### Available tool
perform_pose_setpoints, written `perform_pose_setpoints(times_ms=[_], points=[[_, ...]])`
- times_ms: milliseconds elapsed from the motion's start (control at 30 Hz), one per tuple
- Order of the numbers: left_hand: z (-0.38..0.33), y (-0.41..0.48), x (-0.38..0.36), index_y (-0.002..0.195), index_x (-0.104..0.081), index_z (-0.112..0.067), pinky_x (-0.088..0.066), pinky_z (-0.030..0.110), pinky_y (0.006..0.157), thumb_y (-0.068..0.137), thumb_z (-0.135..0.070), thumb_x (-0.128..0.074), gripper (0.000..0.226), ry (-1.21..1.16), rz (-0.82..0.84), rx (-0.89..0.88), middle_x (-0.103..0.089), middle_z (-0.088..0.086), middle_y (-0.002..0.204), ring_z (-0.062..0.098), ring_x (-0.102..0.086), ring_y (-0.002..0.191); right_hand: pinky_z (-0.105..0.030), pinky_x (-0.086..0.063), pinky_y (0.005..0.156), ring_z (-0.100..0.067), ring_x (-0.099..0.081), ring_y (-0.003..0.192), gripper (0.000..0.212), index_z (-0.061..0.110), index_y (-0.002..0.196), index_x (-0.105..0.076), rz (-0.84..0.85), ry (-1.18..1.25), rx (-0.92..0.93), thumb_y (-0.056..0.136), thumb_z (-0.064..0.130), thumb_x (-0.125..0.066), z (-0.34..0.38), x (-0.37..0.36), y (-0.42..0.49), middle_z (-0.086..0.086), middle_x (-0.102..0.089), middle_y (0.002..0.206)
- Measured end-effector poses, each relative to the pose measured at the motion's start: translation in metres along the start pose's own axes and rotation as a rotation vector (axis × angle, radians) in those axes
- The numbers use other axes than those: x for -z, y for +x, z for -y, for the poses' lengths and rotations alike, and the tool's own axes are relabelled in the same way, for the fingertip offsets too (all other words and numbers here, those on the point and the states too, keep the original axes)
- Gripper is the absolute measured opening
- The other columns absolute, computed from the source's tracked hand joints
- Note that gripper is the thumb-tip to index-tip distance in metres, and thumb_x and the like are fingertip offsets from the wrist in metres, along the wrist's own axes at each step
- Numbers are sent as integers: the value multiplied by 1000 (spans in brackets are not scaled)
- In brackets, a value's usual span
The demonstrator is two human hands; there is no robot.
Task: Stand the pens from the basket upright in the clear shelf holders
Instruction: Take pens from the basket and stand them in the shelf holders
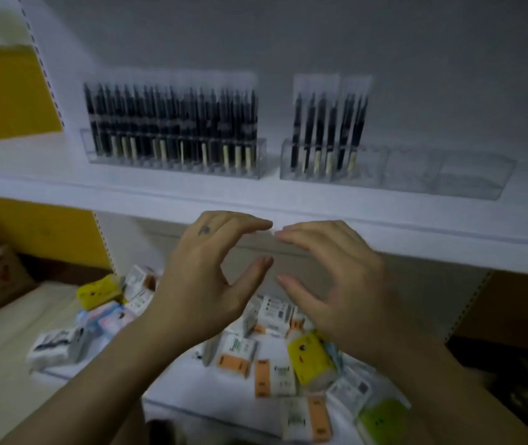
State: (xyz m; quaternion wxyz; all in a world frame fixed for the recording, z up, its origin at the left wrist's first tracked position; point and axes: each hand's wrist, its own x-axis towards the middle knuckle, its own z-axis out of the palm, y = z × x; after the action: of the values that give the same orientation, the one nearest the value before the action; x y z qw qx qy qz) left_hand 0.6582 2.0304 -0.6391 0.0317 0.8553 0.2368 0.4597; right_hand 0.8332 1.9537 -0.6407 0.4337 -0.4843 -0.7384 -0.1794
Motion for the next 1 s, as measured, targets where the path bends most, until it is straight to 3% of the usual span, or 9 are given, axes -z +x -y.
perform_pose_setpoints(times_ms=[200,333,533,667,833,933,1000], points=[[29,-87,-37,117,-64,-20,-47,38,86,84,-36,-64,37,76,233,201,-65,-3,111,23,-58,105,-25,-41,94,-19,-57,108,44,16,121,-64,373,-39,-256,80,28,-75,-10,-64,-84,-1,-63,118],[46,-138,-77,129,-54,-29,-36,36,95,87,-49,-59,47,173,500,358,-57,-8,127,19,-47,122,-20,-30,97,-16,-47,123,50,23,134,-54,587,-16,-412,87,34,-68,-26,-101,-138,4,-54,133],[63,-203,-137,139,-43,-29,-31,38,103,90,-53,-54,56,151,780,496,-48,-5,141,20,-37,132,-27,-37,96,-18,-45,124,53,23,137,-50,791,32,-596,89,38,-66,-38,-148,-202,3,-50,136],[69,-254,-166,135,-47,-29,-34,37,104,86,-53,-55,56,109,923,642,-51,-3,139,19,-42,130,-36,-42,99,-24,-44,126,55,21,139,-47,982,26,-669,90,38,-63,-36,-174,-235,-2,-48,139],[69,-303,-188,128,-52,-34,-42,37,98,83,-60,-49,52,60,1130,768,-58,-2,131,22,-52,121,-34,-47,89,-25,-52,115,47,17,127,-54,1216,4,-726,87,38,-64,-31,-194,-272,-4,-55,125],[74,-318,-199,127,-55,-27,-42,41,100,84,-61,-47,55,66,1201,802,-61,2,125,25,-53,118,-32,-50,86,-22,-59,108,35,17,119,-59,1342,39,-815,88,32,-65,-32,-201,-300,-2,-60,118],[83,-331,-203,121,-58,-23,-47,39,93,86,-54,-52,48,50,1237,865,-62,4,121,24,-56,111,-29,-50,84,-21,-59,107,30,19,118,-57,1436,30,-840,90,28,-62,-33,-209,-319,-1,-60,117]])
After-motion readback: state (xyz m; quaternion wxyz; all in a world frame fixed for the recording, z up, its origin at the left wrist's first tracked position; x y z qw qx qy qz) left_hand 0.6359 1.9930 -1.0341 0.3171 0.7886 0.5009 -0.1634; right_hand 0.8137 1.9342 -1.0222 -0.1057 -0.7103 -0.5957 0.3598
